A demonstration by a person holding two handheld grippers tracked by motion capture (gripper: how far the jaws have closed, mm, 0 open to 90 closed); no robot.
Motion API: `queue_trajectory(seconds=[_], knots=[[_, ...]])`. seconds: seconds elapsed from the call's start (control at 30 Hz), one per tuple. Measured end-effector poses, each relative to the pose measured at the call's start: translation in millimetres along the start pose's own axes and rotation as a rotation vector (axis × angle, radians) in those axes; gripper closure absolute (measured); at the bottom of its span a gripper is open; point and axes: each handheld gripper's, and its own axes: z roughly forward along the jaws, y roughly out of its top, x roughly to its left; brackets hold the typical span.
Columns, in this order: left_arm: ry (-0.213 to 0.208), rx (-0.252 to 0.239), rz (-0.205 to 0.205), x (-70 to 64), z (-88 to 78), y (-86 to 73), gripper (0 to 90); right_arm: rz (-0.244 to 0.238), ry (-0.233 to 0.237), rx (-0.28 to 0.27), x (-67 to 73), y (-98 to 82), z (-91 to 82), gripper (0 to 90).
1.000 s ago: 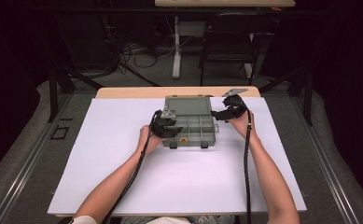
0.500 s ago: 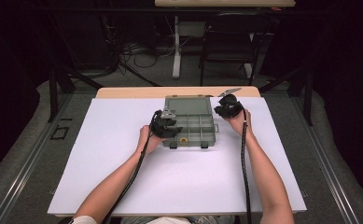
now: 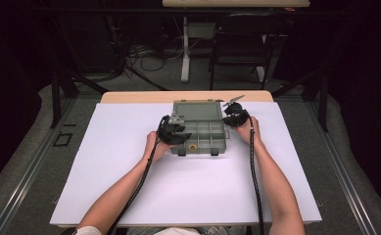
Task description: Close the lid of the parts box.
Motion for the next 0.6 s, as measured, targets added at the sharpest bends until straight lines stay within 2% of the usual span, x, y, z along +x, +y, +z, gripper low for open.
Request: queue_trajectory(seconds=[0.6], knots=[[-0.005,0.004,0.02,0.8,0.2,0.4,57.0,0.035,-0.004,-0.02,-0.9,-0.3,2.7,90.0]])
